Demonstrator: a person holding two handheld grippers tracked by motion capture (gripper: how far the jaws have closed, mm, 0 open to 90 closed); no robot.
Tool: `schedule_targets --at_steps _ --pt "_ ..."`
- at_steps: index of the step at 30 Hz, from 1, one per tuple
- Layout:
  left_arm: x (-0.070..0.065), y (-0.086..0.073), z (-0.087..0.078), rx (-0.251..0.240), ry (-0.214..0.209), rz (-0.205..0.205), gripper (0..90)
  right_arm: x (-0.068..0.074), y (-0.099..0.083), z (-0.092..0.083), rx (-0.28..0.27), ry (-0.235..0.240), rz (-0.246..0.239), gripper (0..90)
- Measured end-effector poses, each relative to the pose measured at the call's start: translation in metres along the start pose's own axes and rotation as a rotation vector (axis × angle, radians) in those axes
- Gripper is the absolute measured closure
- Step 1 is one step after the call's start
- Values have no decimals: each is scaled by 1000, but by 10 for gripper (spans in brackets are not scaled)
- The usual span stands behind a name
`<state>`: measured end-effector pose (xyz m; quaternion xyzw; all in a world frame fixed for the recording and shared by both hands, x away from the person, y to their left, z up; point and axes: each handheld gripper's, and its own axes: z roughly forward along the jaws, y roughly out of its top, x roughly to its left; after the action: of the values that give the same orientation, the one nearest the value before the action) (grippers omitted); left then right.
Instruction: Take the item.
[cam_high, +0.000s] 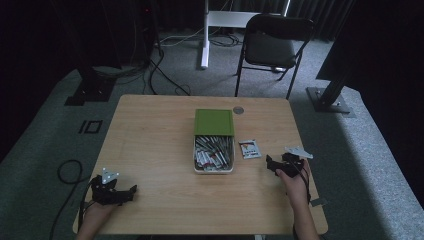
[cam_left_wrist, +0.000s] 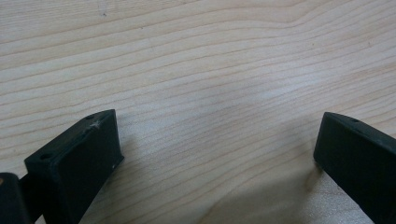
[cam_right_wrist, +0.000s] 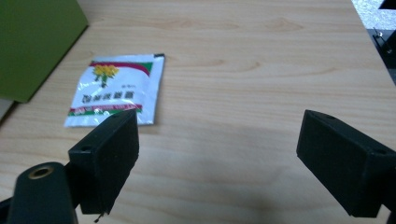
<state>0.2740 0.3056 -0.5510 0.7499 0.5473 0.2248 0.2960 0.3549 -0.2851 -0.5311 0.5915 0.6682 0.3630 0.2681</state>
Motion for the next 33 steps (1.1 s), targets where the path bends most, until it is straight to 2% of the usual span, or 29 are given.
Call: schedule_targets --at_steps 5,17,24,30,33 --pt "0 0 0 0 0 0 14 -6 -8 -6 7 -21 4 130" --pt "0 0 0 0 0 0 14 -9 -21 -18 4 -47 12 131" --pt "0 0 0 0 0 0 14 -10 -30 -26 -1 -72 38 142" --pt "0 0 0 2 0 2 14 -9 -37 -28 -9 -133 13 142" --pt "0 0 0 2 0 2 14 -9 -41 -30 -3 -148 25 142"
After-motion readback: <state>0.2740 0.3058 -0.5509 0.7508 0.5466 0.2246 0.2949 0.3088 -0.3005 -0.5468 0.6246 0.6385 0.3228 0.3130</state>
